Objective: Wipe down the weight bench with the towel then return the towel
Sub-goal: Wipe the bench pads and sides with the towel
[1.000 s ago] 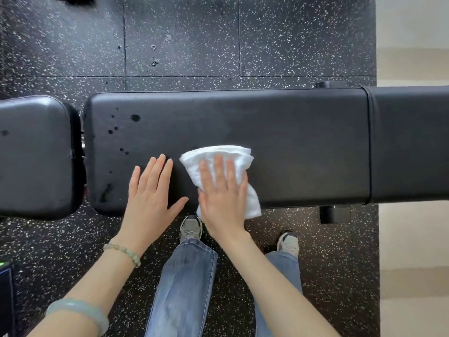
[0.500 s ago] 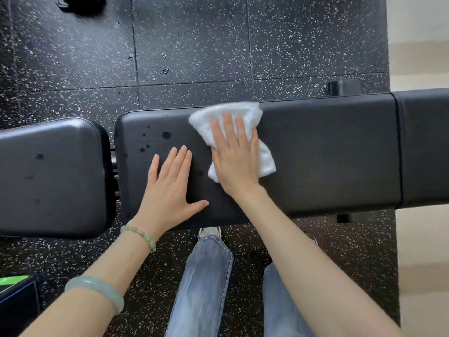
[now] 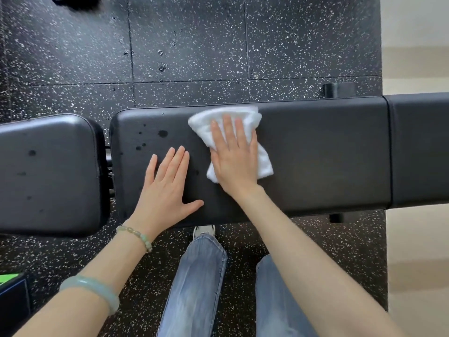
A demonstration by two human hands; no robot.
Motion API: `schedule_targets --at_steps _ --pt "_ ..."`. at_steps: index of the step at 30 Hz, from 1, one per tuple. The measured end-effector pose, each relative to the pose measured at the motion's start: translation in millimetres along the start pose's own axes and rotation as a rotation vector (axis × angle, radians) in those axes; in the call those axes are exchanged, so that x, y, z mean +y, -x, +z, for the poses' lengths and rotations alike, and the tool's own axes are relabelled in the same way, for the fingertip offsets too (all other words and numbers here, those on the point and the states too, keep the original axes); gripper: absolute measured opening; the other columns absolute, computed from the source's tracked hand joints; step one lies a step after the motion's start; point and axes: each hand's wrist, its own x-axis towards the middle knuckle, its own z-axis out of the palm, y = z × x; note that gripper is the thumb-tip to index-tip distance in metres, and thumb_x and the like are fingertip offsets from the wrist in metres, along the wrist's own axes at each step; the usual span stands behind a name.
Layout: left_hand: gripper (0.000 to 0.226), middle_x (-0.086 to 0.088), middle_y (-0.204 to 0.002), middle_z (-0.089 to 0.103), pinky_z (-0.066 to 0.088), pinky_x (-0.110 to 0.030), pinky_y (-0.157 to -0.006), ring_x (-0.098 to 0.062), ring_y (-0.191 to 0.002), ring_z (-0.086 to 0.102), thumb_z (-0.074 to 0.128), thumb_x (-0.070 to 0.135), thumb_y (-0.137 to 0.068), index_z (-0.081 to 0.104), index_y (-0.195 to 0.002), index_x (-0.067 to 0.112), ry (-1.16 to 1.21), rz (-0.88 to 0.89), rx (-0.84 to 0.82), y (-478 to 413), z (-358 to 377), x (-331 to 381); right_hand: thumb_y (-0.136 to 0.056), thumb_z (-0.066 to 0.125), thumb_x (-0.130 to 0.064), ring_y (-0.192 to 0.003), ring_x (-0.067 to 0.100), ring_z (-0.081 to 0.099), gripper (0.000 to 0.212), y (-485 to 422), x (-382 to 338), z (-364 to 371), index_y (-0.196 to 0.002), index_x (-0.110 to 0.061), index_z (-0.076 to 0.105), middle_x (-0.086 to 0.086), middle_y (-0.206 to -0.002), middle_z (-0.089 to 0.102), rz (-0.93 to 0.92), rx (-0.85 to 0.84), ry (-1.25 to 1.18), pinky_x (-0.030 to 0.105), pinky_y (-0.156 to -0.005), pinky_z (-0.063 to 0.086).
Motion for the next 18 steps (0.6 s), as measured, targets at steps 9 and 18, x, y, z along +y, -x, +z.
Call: schedule_targets --at_steps 9,18 --pt "0.100 -0.012 -0.156 0.026 0.002 -0.047 -0.116 -0.027 -0.144 0.017 0.053 0.062 -0.072 0.026 -0.148 0.003 -0.013 -0.046 0.001 0 -1 10 -0.088 0.029 -0.024 -0.128 0.041 0.043 0.055 -9 120 -31 -0.136 -0.005 0.048 0.020 -0.141 0.045 0.065 -0.067 0.039 0.059 -0.100 0.031" --pt "0.108 -0.015 -0.154 0.028 -0.004 -0.043 -0.116 -0.028 -0.143 0.018 0.080 0.051 -0.066 0.029 -0.146 0.000 -0.018 -0.034 0.012 -2 -3 10 -0.098 0.034 -0.025 -0.144 0.032 0.015 0.053 -13 115 -28 -0.149 -0.015 0.024 0.013 -0.157 0.016 0.382 -0.059 0.002 0.053 -0.112 0.005"
